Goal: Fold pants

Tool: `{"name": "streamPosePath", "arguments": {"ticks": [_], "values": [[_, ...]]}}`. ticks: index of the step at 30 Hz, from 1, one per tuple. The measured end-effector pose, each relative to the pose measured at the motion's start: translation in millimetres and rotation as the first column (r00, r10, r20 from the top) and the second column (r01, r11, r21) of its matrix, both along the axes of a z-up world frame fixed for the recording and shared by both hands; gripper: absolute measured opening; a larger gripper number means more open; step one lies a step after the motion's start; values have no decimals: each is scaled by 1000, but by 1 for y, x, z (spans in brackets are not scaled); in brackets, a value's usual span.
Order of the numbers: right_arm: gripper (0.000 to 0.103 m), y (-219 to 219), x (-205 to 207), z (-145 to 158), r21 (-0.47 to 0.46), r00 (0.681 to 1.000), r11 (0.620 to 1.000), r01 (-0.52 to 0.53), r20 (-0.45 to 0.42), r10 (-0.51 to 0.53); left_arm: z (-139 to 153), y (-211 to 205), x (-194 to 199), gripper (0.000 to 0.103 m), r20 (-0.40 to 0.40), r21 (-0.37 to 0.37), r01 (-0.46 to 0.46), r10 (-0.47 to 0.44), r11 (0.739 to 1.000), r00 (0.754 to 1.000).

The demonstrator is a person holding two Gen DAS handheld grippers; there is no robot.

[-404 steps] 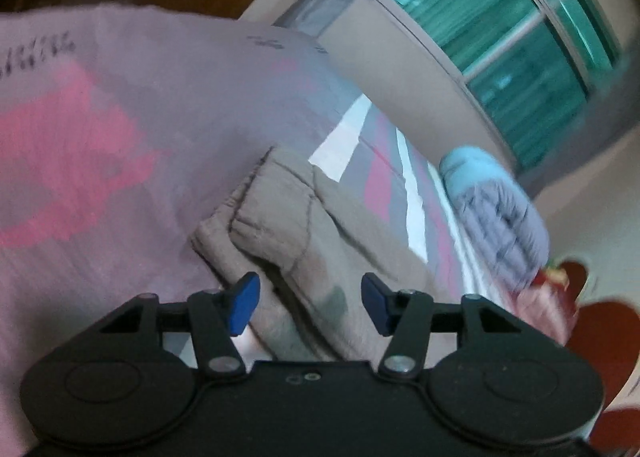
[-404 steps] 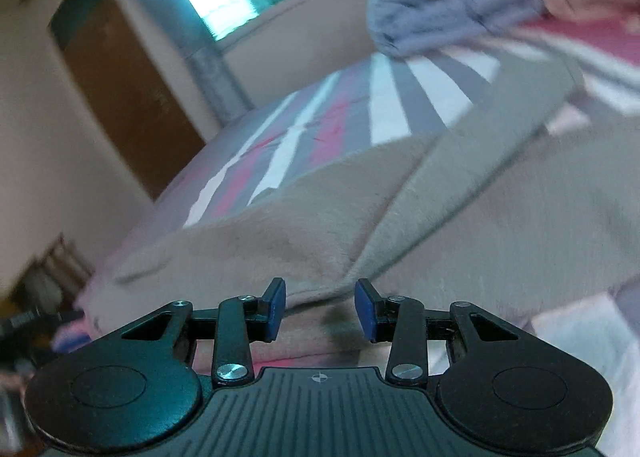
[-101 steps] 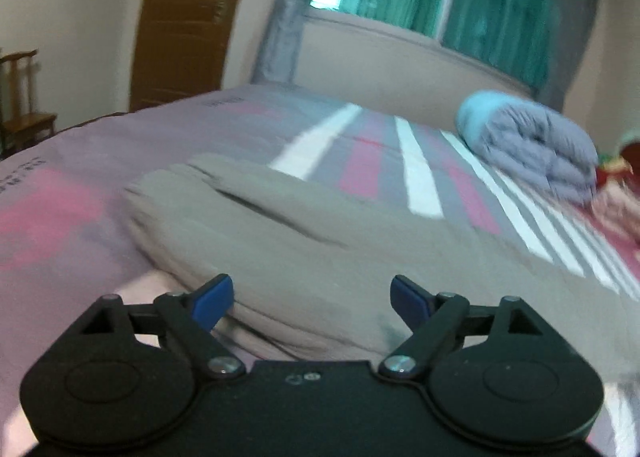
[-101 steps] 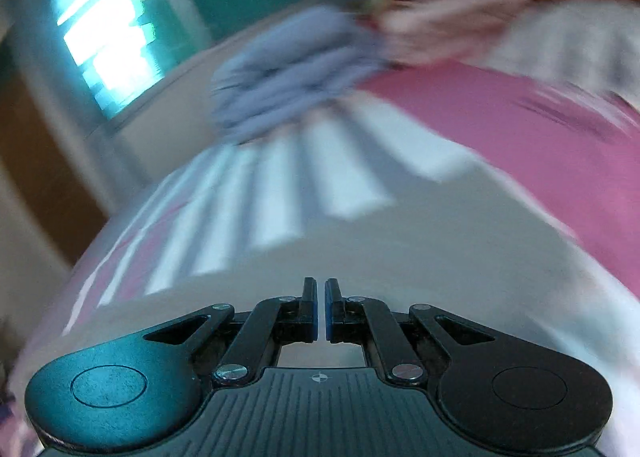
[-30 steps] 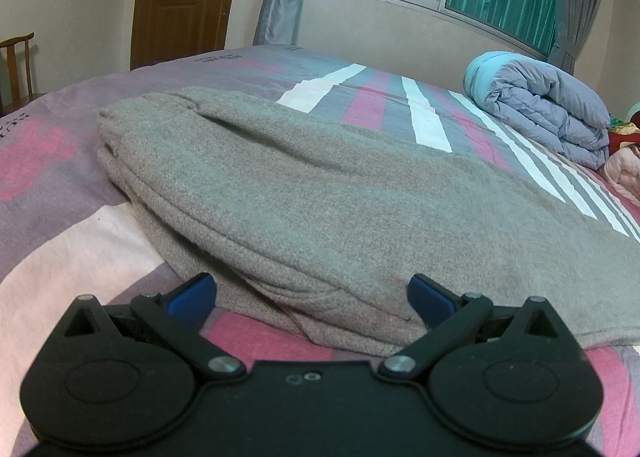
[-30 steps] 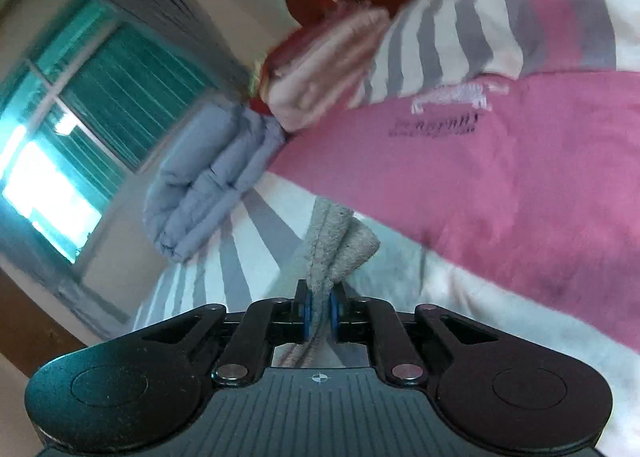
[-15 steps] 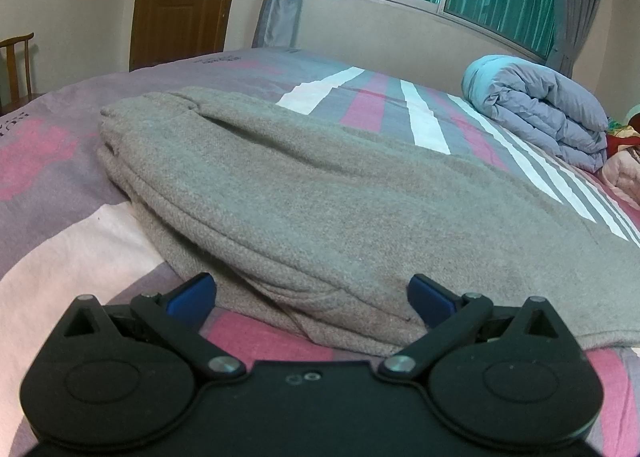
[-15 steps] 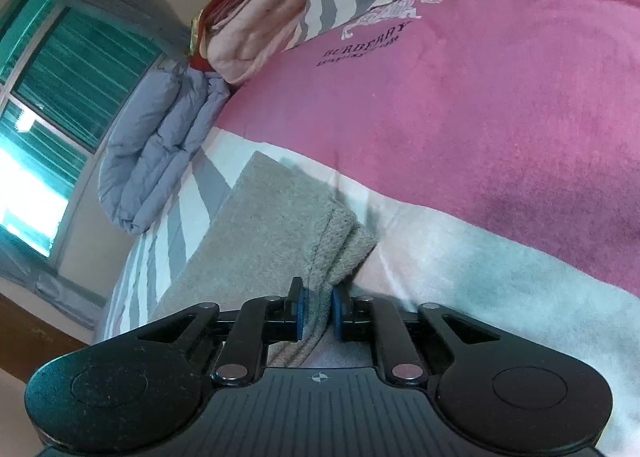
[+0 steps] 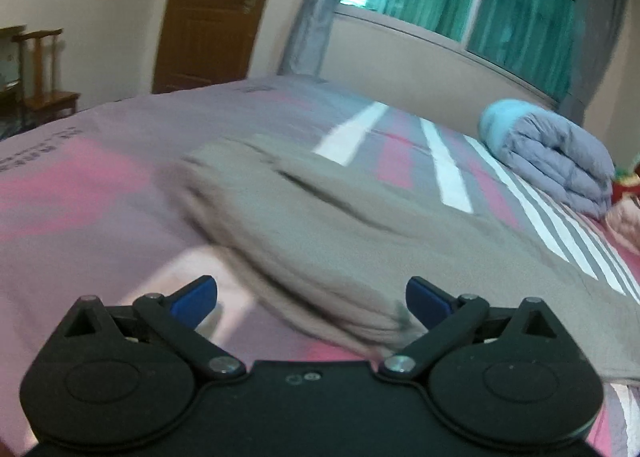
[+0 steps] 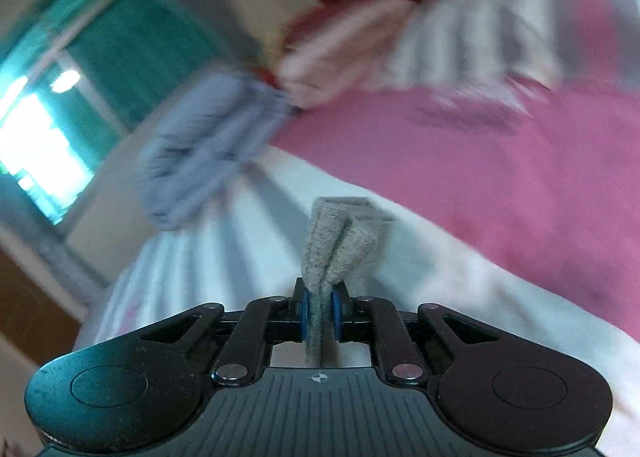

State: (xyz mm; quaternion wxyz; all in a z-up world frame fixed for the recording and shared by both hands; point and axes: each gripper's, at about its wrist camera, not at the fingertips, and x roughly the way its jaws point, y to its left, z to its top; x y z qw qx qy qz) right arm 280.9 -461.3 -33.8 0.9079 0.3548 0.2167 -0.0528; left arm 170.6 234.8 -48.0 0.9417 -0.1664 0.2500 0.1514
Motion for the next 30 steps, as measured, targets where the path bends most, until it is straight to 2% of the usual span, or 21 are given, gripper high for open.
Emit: {"name": "streamPosePath", "arguments": {"ticks": [3,6,9,11,14,15,16,17,18,19,20,23,24,25,26,28,30], "values": [[11,55,9,36,-80,991,991,-106,77,112,0,20,-17,95,-8,-7,-43,43,999,999],[11,121,17,58,-141,967,967,-213,111,230,-5,37,-36,95,-24,-15,-75,75,997,997],[11,197,19,63,-172,923,924,-340,129,364,-8,50,-56,95,-34,-18,-95,94,995,995],[11,246,18,56,-191,889,887,-420,108,445,-10,56,-68,95,-37,-15,-105,104,994,994],[12,326,9,27,-221,794,780,-585,38,606,-13,65,-79,95,-51,-18,-120,118,993,992],[14,357,7,10,-256,751,720,-645,-36,660,-14,67,-83,95,-54,-24,-122,120,992,991],[20,388,8,-10,-280,702,649,-708,-181,689,-14,68,-84,95,-55,-28,-123,121,992,991],[24,409,1,-22,-322,689,613,-721,-249,680,-13,69,-85,95,-55,-30,-124,122,992,991],[42,417,-14,-22,-405,708,601,-689,-203,676,-12,70,-85,95,-53,-30,-124,122,992,991],[54,420,-24,-21,-410,686,584,-701,-162,710,-12,70,-85,96,-48,-29,-124,123,992,991],[55,418,-30,-20,-370,667,587,-720,-136,732,-12,70,-83,96,-47,-30,-126,124,992,991],[54,410,-41,-13,-344,656,598,-724,-74,751,-14,67,-77,96,-48,-38,-131,129,991,991],[42,401,-40,-11,-305,660,621,-722,-32,751,-14,67,-78,96,-44,-41,-127,126,991,991],[24,395,-38,-10,-268,672,646,-715,-9,740,-14,64,-77,96,-39,-43,-123,122,991,992],[19,391,-33,-7,-254,694,669,-699,-15,720,-13,60,-74,96,-33,-44,-114,112,993,993],[17,392,-18,-7,-234,749,720,-653,-54,661,-11,53,-69,96,-30,-41,-89,88,995,996],[17,390,-10,-16,-208,777,753,-624,-71,625,-8,45,-64,96,-26,-38,-71,70,997,997]]}}
